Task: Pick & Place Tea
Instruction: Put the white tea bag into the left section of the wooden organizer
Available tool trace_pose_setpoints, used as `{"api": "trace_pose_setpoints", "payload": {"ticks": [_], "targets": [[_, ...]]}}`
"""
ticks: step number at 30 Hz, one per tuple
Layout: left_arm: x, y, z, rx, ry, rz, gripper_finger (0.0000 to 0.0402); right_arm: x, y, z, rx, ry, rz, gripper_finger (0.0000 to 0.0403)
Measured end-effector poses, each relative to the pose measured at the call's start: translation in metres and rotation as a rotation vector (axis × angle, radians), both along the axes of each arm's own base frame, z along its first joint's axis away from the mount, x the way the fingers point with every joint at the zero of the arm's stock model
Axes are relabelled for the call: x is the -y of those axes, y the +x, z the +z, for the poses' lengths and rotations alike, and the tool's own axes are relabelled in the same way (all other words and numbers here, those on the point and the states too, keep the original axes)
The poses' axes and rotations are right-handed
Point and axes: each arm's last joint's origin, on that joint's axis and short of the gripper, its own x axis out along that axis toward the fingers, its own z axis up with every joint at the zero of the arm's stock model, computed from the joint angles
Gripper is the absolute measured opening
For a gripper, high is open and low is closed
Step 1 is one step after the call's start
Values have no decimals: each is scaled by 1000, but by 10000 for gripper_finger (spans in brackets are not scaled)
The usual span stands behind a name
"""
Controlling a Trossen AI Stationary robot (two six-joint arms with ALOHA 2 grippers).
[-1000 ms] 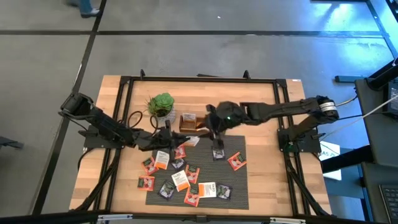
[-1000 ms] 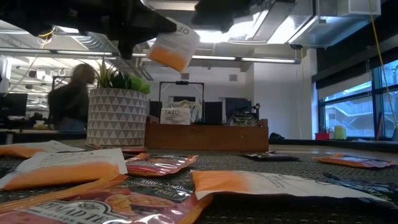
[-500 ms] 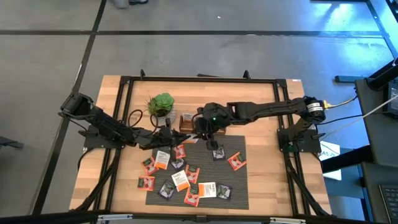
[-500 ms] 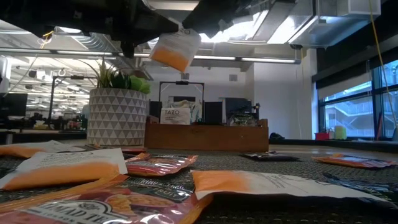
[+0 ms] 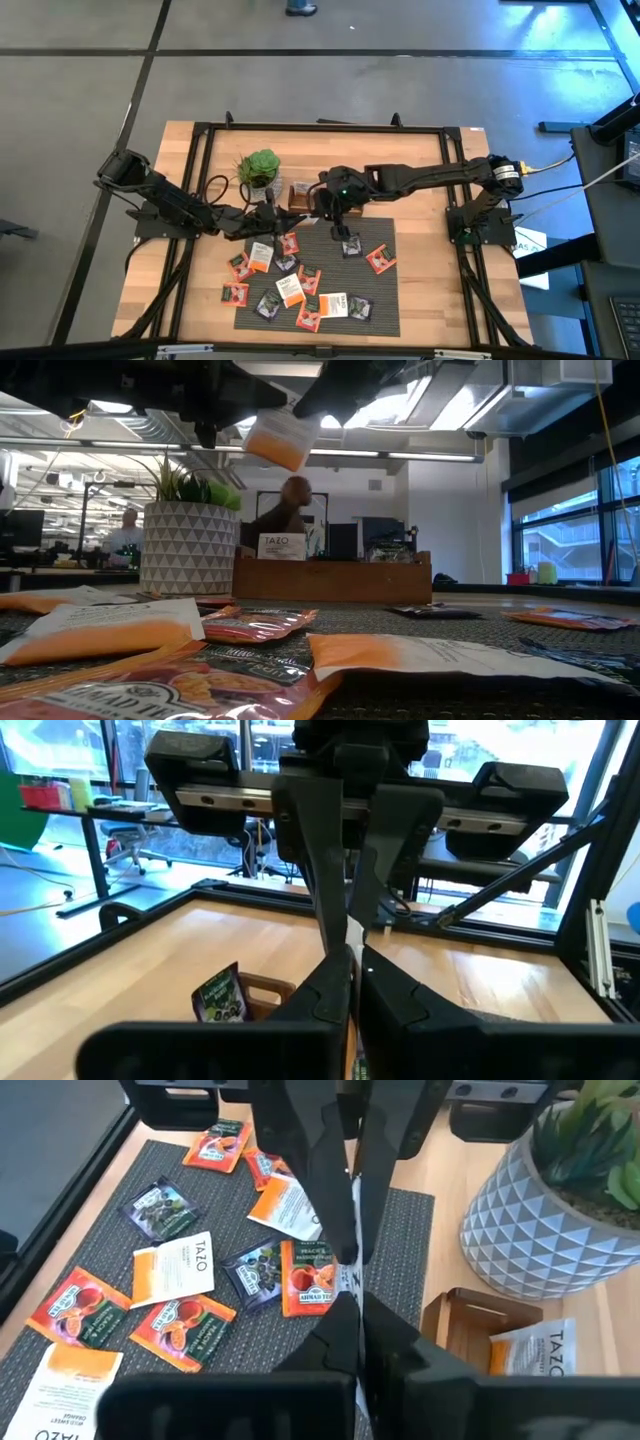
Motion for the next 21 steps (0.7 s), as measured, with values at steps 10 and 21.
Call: {"api": "trace_pose_setpoints", "payload": {"ticks": [10,21], "targets": [[8,-3,-1,-9,-1,-7,87,3,-3,-4,-50,-41,-77,4],[38,-21,0,-118,-133,-433,134,41,-3,-4,-48,-98,-164,4]]}}
